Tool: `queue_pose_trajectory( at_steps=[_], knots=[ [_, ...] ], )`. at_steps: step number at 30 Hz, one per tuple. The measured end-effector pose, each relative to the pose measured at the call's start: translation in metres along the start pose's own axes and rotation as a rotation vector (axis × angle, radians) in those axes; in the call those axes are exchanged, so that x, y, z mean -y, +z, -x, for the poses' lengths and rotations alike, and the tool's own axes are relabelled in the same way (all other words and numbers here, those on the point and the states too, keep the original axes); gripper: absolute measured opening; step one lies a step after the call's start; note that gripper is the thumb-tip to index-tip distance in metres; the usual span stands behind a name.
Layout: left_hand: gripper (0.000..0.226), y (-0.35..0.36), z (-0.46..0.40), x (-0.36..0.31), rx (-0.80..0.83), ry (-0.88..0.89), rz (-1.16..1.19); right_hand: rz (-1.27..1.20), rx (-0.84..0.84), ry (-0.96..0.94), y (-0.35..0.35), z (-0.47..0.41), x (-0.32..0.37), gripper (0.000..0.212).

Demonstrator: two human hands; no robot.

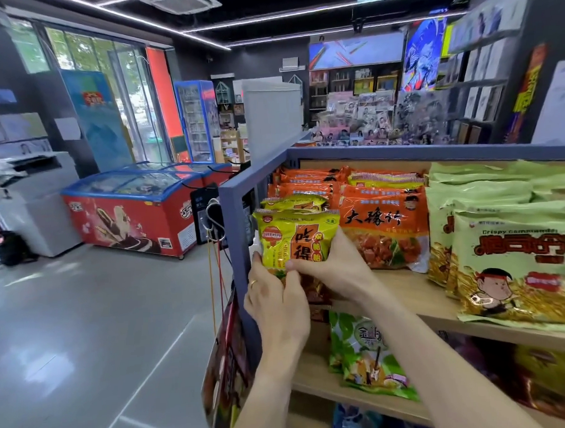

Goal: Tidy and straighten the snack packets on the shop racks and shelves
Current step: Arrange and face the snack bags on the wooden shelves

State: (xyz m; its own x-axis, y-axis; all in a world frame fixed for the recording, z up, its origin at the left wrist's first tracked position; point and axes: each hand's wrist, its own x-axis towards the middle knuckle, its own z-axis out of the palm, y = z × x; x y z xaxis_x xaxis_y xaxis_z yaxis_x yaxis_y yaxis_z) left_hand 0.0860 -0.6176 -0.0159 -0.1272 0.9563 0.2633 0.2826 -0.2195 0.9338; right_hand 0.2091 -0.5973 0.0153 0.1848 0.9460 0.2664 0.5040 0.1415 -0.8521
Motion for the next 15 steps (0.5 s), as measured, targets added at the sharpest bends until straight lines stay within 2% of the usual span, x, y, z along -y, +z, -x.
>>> queue_pose_trajectory(
  at_steps=[8, 11, 15],
  knots=[
    [0.069, -0.006, 0.006, 0.005, -0.010, -0.020, 0.163, -0.003, -0.056, -0.139, 0.010, 0.004, -0.010, 0.069],
    [0.062, -0.008, 0.012, 0.007, -0.012, -0.009, 0.193, -0.006, -0.037, -0.149, 0.010, 0.008, -0.012, 0.079],
    [0.060, -0.009, 0.021, 0.005, 0.008, 0.010, 0.209, -0.146, 0.035, -0.100, 0.007, 0.014, -0.016, 0.100]
  ],
)
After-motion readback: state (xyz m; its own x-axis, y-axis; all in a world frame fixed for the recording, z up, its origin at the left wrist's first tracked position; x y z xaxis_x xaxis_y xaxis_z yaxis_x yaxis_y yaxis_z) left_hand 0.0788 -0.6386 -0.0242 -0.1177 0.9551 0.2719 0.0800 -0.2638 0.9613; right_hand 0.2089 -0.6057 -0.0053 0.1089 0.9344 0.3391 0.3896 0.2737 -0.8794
